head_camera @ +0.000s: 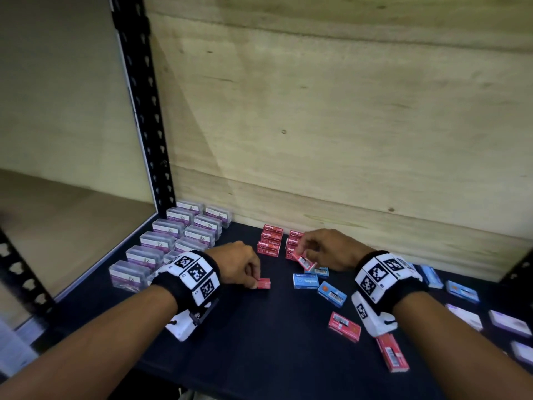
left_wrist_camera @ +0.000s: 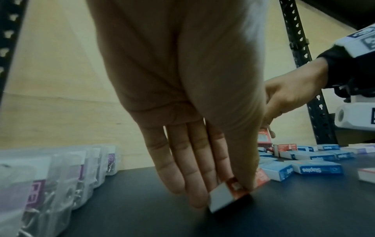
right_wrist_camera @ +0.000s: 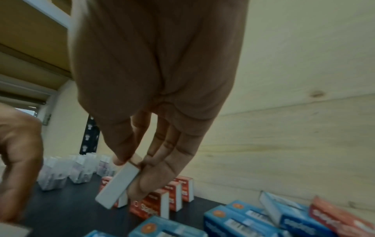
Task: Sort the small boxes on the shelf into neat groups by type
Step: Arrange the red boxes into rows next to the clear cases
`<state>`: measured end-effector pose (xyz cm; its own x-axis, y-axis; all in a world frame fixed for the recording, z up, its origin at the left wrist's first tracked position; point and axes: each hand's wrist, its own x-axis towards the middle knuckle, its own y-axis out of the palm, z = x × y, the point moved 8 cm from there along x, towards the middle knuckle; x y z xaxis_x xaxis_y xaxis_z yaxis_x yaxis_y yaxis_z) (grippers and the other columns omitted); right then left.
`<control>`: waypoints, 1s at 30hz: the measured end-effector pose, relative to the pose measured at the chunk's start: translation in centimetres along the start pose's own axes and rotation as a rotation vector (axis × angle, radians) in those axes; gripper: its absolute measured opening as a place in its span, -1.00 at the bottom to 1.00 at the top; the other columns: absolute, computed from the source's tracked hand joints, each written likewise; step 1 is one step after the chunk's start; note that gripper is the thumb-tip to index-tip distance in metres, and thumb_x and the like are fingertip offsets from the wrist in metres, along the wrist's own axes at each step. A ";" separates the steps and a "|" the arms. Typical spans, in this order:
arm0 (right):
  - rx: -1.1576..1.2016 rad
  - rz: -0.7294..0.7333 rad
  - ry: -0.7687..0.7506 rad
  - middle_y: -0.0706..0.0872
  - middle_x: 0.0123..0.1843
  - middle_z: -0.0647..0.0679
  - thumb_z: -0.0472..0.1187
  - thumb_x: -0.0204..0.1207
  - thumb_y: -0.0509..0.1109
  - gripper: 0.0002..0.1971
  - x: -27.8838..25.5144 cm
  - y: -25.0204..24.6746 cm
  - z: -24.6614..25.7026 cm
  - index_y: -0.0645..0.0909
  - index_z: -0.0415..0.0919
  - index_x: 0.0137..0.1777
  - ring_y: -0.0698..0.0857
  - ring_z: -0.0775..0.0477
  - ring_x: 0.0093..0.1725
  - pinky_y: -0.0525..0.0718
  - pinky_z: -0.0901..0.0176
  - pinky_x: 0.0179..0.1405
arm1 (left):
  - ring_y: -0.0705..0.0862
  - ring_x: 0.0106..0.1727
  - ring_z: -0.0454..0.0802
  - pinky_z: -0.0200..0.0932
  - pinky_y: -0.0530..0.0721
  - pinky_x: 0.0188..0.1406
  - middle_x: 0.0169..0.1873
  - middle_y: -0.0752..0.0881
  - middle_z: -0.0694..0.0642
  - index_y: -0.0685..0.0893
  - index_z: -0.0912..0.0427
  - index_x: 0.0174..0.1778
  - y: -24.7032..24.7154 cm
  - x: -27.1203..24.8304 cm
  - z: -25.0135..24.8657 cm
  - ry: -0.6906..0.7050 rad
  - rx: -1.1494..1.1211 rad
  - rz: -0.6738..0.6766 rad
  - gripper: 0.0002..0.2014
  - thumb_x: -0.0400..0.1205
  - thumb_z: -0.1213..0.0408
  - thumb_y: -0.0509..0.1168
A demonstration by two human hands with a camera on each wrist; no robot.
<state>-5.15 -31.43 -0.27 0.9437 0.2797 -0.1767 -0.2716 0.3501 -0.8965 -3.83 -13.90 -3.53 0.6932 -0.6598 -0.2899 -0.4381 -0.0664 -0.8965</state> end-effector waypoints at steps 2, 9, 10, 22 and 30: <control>0.037 0.027 0.028 0.73 -0.04 0.18 -0.21 0.68 0.29 -0.80 0.4 0.5 0.5 0.72 0.04 0.09 0.70 0.19 -0.10 0.60 0.26 -0.01 | 0.74 -0.07 -0.22 -0.31 0.67 0.00 -0.07 0.82 -0.08 0.81 0.04 0.08 -0.3 0.1 0.2 0.004 0.015 0.000 -0.81 0.59 0.11 0.44; 0.074 0.051 0.074 0.64 -0.27 0.13 -0.47 0.53 0.22 -0.63 1.5 1.6 0.7 0.70 -0.10 0.17 0.62 0.08 -0.25 0.58 0.31 -0.16 | 0.73 0.02 -0.11 -0.14 0.68 0.14 0.03 0.79 -0.02 0.77 0.07 0.17 -0.8 0.4 0.8 -0.029 0.061 -0.013 -0.77 0.69 0.13 0.29; 0.048 0.049 0.074 0.64 -0.26 0.13 -0.42 0.57 0.26 -0.68 1.7 1.6 0.6 0.69 -0.08 0.18 0.63 0.11 -0.25 0.54 0.34 -0.18 | 0.72 0.03 -0.10 -0.12 0.68 0.15 0.04 0.79 -0.02 0.76 0.08 0.17 -0.9 0.4 0.9 -0.030 0.062 -0.011 -0.77 0.69 0.13 0.28; -0.168 0.021 0.098 0.67 -0.09 0.05 -0.06 0.60 0.41 -0.85 2.6 1.7 1.0 0.67 -0.05 0.11 0.68 -0.05 -0.04 0.62 0.13 -0.01 | 0.72 0.04 -0.08 -0.16 0.66 0.13 0.06 0.78 -0.02 0.74 0.07 0.19 -0.9 0.3 1.2 -0.062 0.038 0.014 -0.76 0.70 0.11 0.26; -0.189 0.019 0.117 0.67 -0.05 0.00 0.04 0.59 0.36 -0.81 2.7 1.6 1.3 0.53 -0.06 0.01 0.65 -0.07 -0.08 0.60 0.07 -0.10 | 0.72 0.00 -0.14 -0.11 0.69 0.13 0.00 0.78 -0.08 0.73 0.02 0.14 -0.4 0.6 1.6 -0.076 0.035 0.059 -0.77 0.60 0.07 0.42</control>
<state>-3.28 -29.01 -1.63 0.9571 0.1755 -0.2304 -0.2599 0.1692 -0.9507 -2.30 -13.05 -3.90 0.7085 -0.6033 -0.3662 -0.4602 -0.0016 -0.8878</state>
